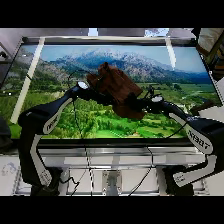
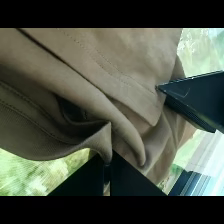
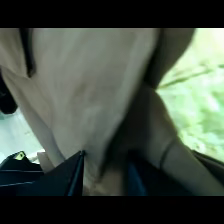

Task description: Fold the shirts.

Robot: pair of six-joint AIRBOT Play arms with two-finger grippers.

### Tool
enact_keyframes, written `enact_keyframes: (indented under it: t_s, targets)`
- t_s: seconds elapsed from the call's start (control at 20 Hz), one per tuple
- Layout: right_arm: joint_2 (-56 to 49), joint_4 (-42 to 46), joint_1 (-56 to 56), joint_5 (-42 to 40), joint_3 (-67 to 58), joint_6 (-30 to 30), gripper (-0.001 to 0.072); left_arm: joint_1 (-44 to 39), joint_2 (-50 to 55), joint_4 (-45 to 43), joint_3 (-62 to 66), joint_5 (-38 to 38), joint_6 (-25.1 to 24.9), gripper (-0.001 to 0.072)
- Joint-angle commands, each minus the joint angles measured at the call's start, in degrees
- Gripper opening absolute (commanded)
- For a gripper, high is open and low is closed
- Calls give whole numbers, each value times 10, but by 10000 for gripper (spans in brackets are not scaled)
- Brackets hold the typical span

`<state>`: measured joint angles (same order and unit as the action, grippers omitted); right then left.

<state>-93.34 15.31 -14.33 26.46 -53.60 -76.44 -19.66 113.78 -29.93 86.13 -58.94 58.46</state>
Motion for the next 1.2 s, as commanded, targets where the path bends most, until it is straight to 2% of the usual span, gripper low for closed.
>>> enact_keyframes:
  t_s: [0.0, 0.05, 0.1, 0.2, 0.3, 0.45, 0.65, 0.9, 1.05, 1.15]
  targets:
    - [-5, -98, -7, -33, -12, 101, 227, 0, 0, 0, 0, -8, 0, 15]
    - [-5, -113, -7, -41, -22, 121, 192, 0, 0, 0, 0, -9, 0, 15]
    - [-5, -115, -7, -52, -33, 126, 186, 0, 0, 0, 0, -10, 0, 15]
    - [-7, -114, -7, -69, -52, 136, 25, 0, 0, 0, 0, -10, 0, 14]
    - [-8, -113, -6, -82, -66, 139, 27, 0, 0, -1, 1, -12, 0, 15]
    - [-7, -113, -6, -73, -105, 187, 27, 2, 0, 0, 1, -23, 0, 15]
    - [-1, -110, 15, -94, -204, 226, 26, 38, -13, -1, 8, -78, 0, 14]
    - [6, -93, 96, -88, -294, 224, 26, 171, -56, -2, 55, -154, 18, 13]
    - [31, -87, 145, -71, -305, 224, 26, 275, -104, -2, 84, -173, 33, 13]
    - [54, -53, 172, -48, -305, 224, 26, 341, -139, -1, 110, -181, 39, 12]
